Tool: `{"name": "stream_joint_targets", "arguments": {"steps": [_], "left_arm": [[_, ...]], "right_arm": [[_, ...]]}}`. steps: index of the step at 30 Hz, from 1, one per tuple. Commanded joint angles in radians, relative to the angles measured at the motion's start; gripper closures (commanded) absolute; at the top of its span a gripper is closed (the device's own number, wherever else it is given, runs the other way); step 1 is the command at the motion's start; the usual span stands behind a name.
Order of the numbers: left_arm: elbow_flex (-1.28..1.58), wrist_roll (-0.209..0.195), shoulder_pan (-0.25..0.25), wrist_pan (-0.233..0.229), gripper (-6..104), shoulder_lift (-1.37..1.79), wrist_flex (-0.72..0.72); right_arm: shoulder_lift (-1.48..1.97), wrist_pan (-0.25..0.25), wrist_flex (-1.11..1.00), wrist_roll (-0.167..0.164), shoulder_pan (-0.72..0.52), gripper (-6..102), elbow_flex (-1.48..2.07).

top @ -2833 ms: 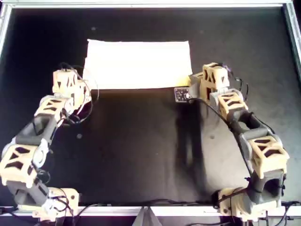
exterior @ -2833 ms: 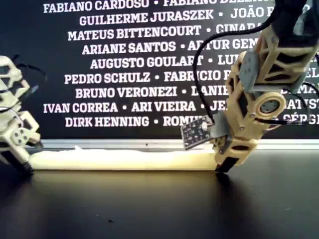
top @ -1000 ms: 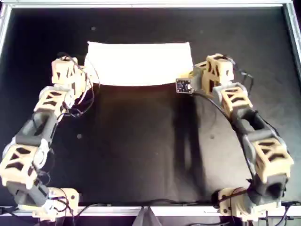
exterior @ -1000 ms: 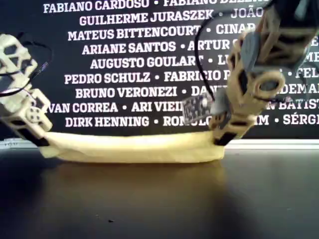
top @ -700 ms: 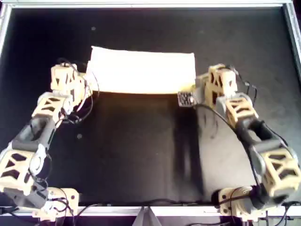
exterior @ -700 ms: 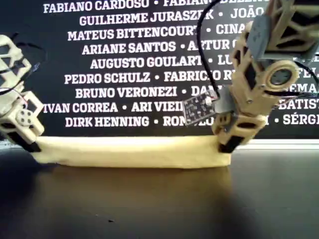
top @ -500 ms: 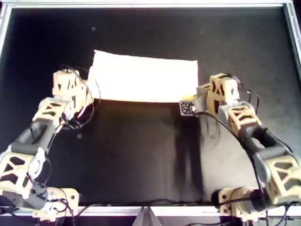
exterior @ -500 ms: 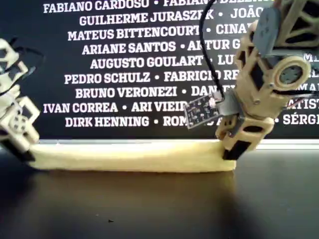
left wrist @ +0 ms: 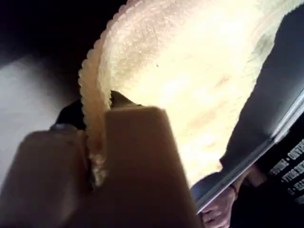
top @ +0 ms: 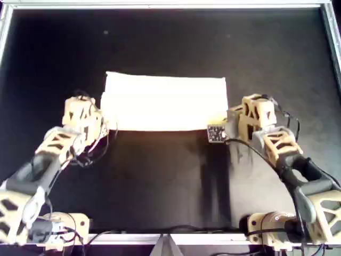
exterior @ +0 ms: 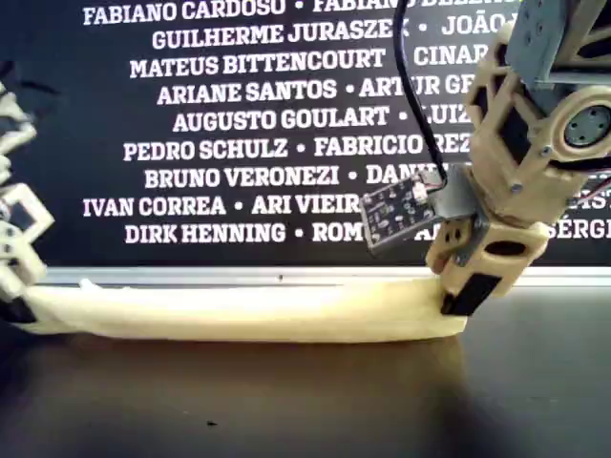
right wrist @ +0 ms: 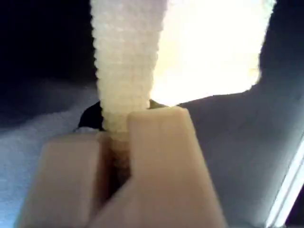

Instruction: Fold a cloth

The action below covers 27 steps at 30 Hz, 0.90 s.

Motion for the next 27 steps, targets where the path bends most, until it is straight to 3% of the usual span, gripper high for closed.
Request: {"name": "stream_joint_targets", "arguments": {"steps": [1,10,13,16,20,27], "left_arm": [[0.064,0.005,-0.026,0.006,99,0.123,0.002],[0.169,0.005,-0.069,0.006,97,0.229,0.002],[0.172,0.005,-0.069,0.006,89,0.245,0.002],[0.181,0.003,-0.069,0.003,73,0.268,0.002],[0.225,0.005,-0.067,-0.011,55,0.333,0.002],[0.350,0.005,-0.055,-0.011,50,0.466,0.002]], "right_arm": [[0.110,-0.008,-0.032,-0.006,-0.003,97,0.034],[0.192,-0.006,-0.032,-0.008,-0.014,93,0.106],[0.202,-0.006,-0.032,-0.008,-0.018,78,0.107],[0.215,-0.008,-0.032,-0.008,-0.018,57,0.110],[0.233,-0.008,-0.031,-0.009,-0.018,37,0.155],[0.370,-0.008,-0.031,-0.009,-0.020,32,0.299]]}}
